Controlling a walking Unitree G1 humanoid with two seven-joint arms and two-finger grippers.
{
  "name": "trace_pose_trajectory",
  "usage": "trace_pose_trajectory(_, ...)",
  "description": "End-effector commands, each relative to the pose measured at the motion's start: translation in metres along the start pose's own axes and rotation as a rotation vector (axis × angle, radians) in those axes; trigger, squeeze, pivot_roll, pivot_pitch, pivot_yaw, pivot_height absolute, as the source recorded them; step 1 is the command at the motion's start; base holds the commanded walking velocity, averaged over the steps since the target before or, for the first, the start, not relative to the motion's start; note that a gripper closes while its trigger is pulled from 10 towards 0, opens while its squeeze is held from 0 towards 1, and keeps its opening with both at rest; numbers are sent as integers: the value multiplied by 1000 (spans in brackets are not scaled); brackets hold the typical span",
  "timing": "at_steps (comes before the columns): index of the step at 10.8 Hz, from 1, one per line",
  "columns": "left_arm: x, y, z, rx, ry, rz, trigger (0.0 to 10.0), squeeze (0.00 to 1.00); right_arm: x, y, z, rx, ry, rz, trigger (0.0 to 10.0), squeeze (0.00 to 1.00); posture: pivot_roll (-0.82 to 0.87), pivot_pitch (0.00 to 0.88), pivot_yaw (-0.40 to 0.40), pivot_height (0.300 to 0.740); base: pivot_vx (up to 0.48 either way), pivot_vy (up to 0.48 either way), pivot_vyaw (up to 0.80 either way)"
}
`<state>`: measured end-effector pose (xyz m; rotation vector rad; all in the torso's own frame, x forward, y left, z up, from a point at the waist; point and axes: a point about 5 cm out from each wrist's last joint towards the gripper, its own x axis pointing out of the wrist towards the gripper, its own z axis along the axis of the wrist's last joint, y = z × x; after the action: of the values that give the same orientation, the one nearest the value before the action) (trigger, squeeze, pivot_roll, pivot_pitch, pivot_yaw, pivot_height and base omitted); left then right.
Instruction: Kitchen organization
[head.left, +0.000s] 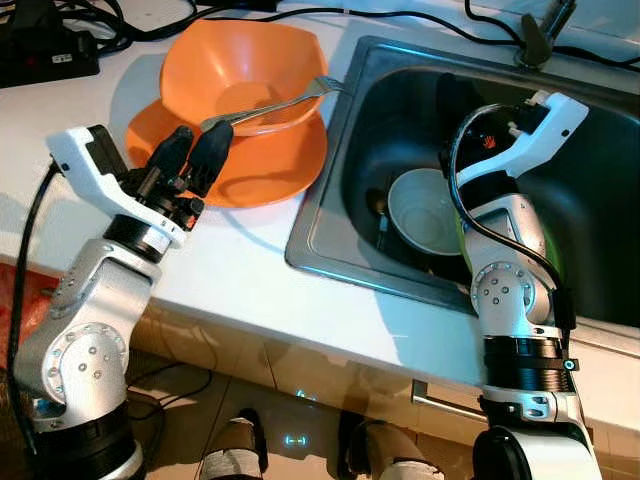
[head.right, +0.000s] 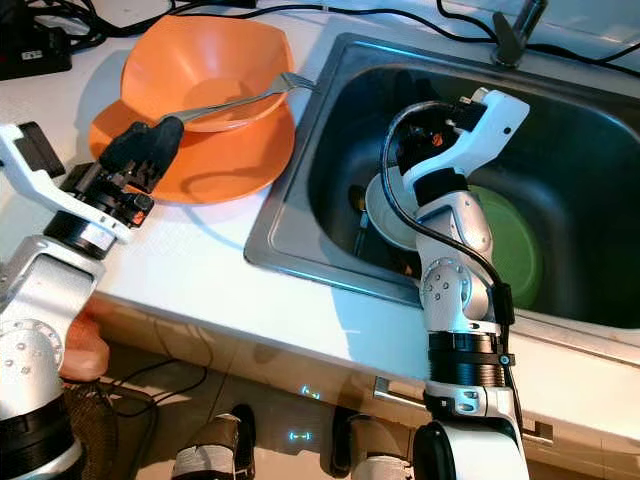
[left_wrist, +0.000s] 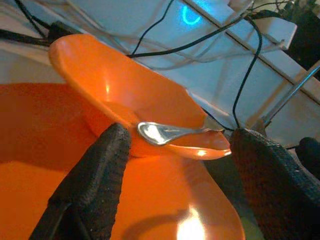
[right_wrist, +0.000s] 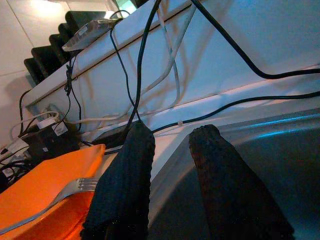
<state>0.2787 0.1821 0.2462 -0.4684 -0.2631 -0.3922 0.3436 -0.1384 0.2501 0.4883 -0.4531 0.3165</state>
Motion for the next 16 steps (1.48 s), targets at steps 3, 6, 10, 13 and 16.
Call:
trace_pose_trajectory(3, -2, 5, 0, -69, -25, 40, 10000, 0, -5, -4, -6, -4, 24, -18, 10000, 0, 163, 258, -51, 740, 0, 0, 0)
trace_pose_trajectory(6, 4, 6, -7, -112, -23, 78, 10000, 0, -4, -3, -7, -3, 32, -15, 10000, 0, 165, 263, -55, 740, 0, 0, 0)
trace_pose_trajectory(10, 23, -2, -13, -165, -14, 53, 10000, 0, -4, -3, -5, -9, 28, -17, 10000, 0, 151, 263, -53, 740, 0, 0, 0)
trace_pose_trajectory(13, 31, -2, -8, -174, -40, 67, 10000, 0, -5, -4, -5, -10, 29, -19, 10000, 0, 151, 266, -54, 740, 0, 0, 0)
trace_pose_trajectory(16, 34, -4, -13, -178, -30, 74, 0, 0, -5, -5, -5, -11, 32, -19, 10000, 0, 148, 266, -55, 740, 0, 0, 0)
